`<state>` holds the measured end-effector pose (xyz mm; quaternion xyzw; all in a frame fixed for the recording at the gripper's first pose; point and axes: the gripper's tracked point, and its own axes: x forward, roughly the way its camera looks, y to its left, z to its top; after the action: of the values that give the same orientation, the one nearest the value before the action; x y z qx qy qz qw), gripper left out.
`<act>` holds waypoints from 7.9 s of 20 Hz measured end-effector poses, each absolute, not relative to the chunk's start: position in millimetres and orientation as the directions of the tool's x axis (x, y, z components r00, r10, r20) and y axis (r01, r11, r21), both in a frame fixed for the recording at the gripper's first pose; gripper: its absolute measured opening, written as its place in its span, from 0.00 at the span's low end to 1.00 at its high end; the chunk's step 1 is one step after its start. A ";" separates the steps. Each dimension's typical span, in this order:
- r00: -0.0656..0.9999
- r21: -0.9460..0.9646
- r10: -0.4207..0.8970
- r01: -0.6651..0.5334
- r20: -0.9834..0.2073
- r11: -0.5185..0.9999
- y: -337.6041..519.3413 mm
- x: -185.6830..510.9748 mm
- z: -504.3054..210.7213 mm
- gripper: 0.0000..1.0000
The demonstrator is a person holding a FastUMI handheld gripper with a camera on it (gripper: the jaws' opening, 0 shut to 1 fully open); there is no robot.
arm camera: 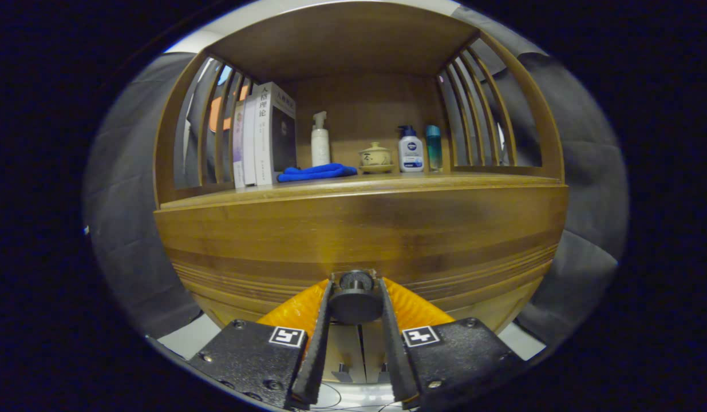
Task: Pull open the drawer, take out the items inside it, and place them on the countertop above the cabinet.
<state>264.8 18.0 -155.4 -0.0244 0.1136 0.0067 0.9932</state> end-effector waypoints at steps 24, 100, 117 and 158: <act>0.962 -0.014 0.010 -0.014 -0.271 1.000 16.2 197.1 -156.4 0.37; 0.961 0.091 -0.011 0.038 -0.277 0.995 -27.4 121.1 31.7 1.00; 0.594 -0.046 -0.020 -0.029 -0.804 0.999 10.7 214.4 -79.5 1.00; 0.510 -0.036 -0.047 0.033 -0.859 0.999 22.3 204.1 -23.2 0.48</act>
<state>204.1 22.3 -23.2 -0.0074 0.4945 -0.0229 0.8689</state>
